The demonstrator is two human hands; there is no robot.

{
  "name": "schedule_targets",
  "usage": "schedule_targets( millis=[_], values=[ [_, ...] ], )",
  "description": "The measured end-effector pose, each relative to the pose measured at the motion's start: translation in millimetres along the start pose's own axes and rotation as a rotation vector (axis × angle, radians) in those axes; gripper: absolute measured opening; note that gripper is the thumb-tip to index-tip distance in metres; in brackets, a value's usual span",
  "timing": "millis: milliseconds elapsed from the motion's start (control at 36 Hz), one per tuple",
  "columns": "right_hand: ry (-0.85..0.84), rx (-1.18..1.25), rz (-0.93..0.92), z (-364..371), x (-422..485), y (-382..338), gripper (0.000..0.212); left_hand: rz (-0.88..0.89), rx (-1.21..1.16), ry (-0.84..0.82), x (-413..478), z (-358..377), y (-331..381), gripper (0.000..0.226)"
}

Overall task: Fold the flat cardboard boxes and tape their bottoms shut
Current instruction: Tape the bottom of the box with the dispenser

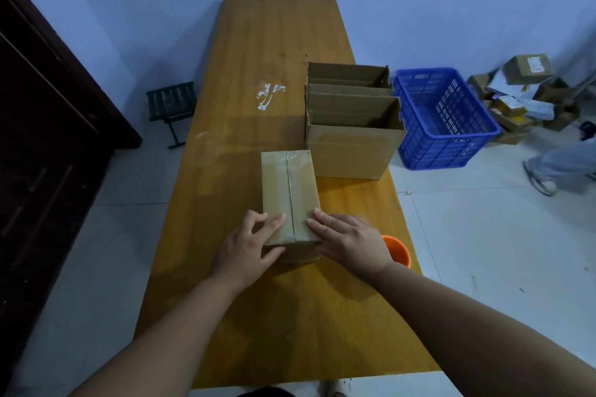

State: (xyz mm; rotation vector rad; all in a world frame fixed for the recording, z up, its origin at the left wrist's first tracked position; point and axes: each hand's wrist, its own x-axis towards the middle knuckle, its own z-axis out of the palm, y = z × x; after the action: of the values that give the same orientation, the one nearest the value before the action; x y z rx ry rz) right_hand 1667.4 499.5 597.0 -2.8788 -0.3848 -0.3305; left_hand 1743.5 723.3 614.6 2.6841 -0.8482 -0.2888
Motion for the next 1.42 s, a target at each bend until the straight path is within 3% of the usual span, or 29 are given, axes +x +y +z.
schedule_targets(
  millis=[222,528,861,1000,1111,1194,1306,1417],
  values=[
    [-0.081,0.023,-0.077,-9,2,8,0.045,0.012,0.006,0.017,0,2,-2,0.062],
    [-0.022,-0.014,-0.066,-2,-2,3,0.042,0.076,-0.116,0.113,2,10,-3,0.069],
    [-0.005,-0.011,-0.041,5,-6,0,0.060,0.045,-0.075,0.136,-2,15,1,0.071],
    [-0.007,-0.008,-0.027,1,-2,1,0.044,-0.038,-0.118,0.069,1,8,3,0.063],
    [-0.060,0.089,0.084,-10,7,-9,0.048,-0.083,-0.155,0.040,2,-2,11,0.053],
    [-0.026,0.293,0.331,-18,23,-24,0.036,-0.098,-0.154,0.064,1,-6,14,0.047],
    [-0.103,0.615,0.730,-22,45,-38,0.069,-0.168,-0.251,0.111,2,-8,18,0.045],
    [-0.191,0.767,0.814,-23,52,-48,0.069,-0.329,-0.415,0.132,5,-10,24,0.054]
  ],
)
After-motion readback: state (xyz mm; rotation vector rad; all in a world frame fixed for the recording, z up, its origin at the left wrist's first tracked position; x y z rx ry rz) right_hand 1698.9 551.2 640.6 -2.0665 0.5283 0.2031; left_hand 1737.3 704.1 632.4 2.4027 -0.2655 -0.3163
